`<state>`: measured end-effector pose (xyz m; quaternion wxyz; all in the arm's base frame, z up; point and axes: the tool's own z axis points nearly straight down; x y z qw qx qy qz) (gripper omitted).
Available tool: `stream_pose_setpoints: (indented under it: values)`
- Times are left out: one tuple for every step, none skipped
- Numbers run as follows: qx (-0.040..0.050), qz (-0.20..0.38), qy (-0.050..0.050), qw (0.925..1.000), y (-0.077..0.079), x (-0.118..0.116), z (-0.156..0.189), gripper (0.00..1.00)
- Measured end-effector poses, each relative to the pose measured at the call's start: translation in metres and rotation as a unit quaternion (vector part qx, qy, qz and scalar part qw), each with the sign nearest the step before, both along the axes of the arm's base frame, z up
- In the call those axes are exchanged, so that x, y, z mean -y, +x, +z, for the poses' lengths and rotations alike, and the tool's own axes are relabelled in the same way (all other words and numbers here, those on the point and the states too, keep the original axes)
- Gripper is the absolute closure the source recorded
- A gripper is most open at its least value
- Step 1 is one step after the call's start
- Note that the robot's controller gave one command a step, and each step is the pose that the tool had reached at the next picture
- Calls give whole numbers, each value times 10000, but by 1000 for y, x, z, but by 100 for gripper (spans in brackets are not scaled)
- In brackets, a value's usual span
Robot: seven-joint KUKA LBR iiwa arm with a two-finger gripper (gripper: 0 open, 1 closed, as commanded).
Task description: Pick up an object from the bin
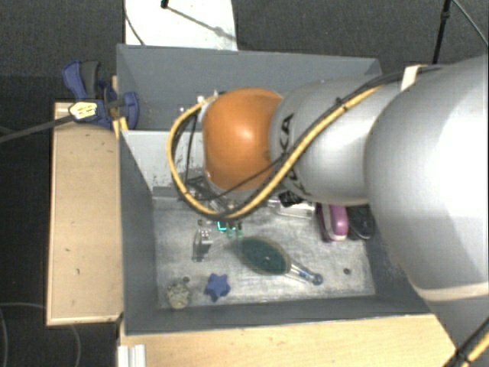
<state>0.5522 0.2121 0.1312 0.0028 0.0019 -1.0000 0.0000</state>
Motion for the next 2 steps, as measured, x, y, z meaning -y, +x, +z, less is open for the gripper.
stream_pose_setpoints:
  values:
    - [55,429,19,9991,-13,55,-40,0]
    - [28,1032,-9,9947,-17,129,-29,0]
